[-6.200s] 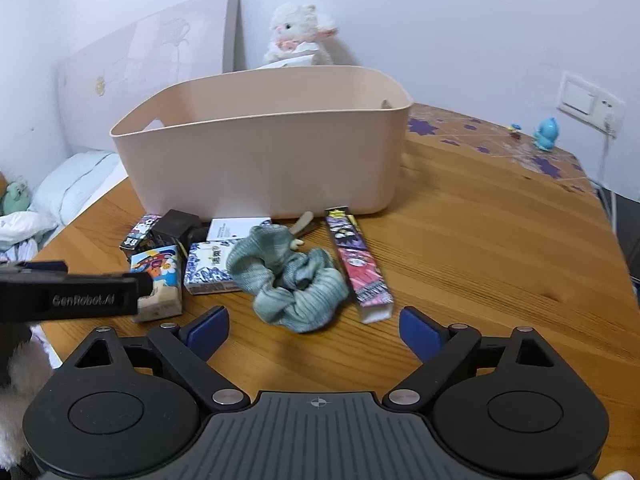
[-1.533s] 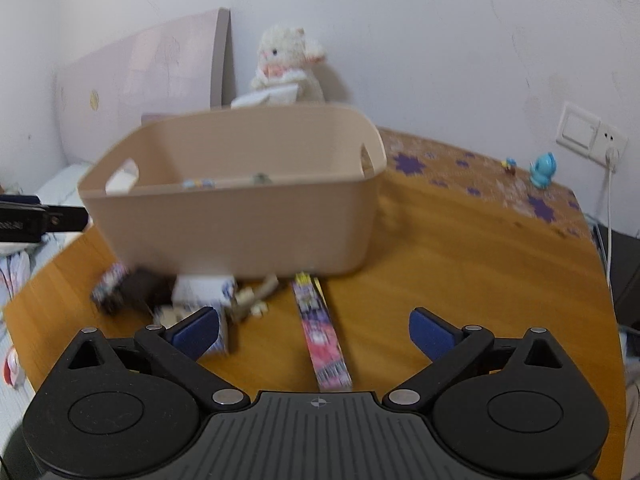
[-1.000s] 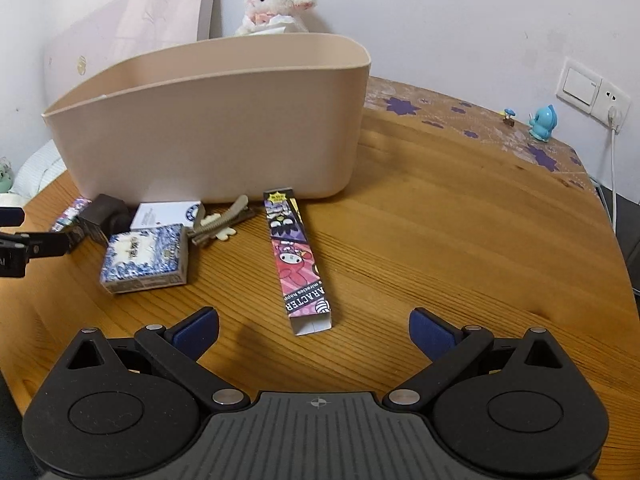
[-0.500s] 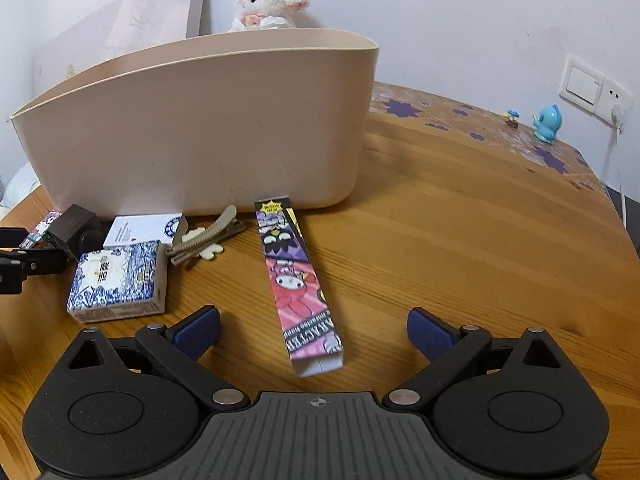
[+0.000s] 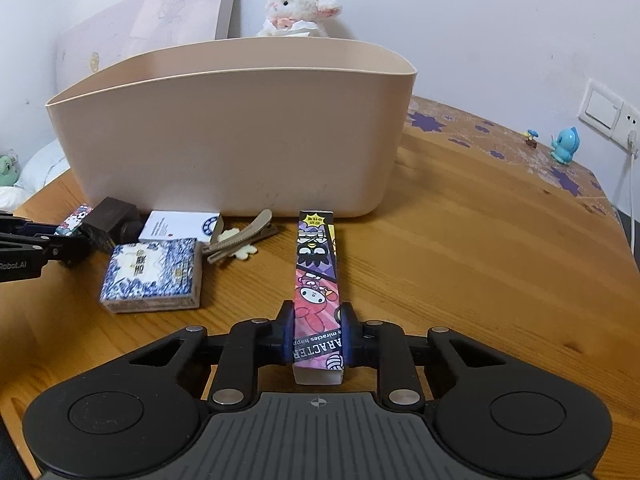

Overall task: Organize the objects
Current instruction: 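Grasp the Hello Kitty box with the left tool while the right tool grasps the long pink box, then lift both boxes over the basket and open both tools to release them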

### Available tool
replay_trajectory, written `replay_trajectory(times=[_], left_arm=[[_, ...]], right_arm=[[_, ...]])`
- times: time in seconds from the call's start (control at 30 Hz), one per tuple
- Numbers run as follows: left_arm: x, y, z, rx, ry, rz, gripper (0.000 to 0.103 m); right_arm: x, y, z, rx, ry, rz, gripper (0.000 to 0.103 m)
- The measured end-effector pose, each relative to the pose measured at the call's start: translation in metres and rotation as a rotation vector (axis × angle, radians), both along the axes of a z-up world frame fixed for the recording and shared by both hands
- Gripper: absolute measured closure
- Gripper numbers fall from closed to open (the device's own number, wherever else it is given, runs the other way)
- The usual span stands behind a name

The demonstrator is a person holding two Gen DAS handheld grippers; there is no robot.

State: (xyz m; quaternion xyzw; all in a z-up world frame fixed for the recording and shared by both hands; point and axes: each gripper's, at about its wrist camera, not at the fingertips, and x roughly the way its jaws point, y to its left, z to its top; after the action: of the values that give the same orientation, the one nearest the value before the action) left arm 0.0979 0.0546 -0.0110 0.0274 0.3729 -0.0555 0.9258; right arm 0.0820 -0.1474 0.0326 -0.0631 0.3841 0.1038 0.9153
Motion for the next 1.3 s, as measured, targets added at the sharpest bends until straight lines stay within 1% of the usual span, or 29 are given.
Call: replay_trajectory(times=[0.2,0.33,0.47,0.67,0.9,1.03,1.13,1.3], left_arm=[[-0.012,0.007,0.003,-0.016,0.002,0.016,0.078],[-0.02,0.01,0.01,-0.02,-0.015,0.021,0.078],[-0.029,0.012,0.02,-0.04,-0.034,0.026,0.078],[-0.044,0.012,0.039,-0.042,-0.086,0.02,0.078],[-0.054,0.013,0.068,-0.066,-0.173,0.014,0.078],[-0.055,0.01,0.088,-0.079,-0.232,-0.001,0.078],[-0.051,0.007,0.103,-0.08,-0.277,-0.013,0.078],[-0.035,0.0,0.119,-0.078,-0.322,-0.024,0.078]], right_arm=[[-0.015,-0.005,0.007,0.021,-0.003,0.003,0.082],[-0.024,-0.005,0.016,0.029,-0.022,0.013,0.082],[-0.031,-0.004,0.025,0.045,-0.044,0.014,0.082],[-0.047,-0.004,0.047,0.07,-0.1,0.022,0.082],[-0.056,-0.002,0.083,0.092,-0.208,0.034,0.082],[-0.052,0.003,0.101,0.102,-0.265,0.036,0.082],[-0.045,0.007,0.112,0.107,-0.292,0.038,0.082],[-0.026,0.013,0.128,0.124,-0.329,0.029,0.082]])
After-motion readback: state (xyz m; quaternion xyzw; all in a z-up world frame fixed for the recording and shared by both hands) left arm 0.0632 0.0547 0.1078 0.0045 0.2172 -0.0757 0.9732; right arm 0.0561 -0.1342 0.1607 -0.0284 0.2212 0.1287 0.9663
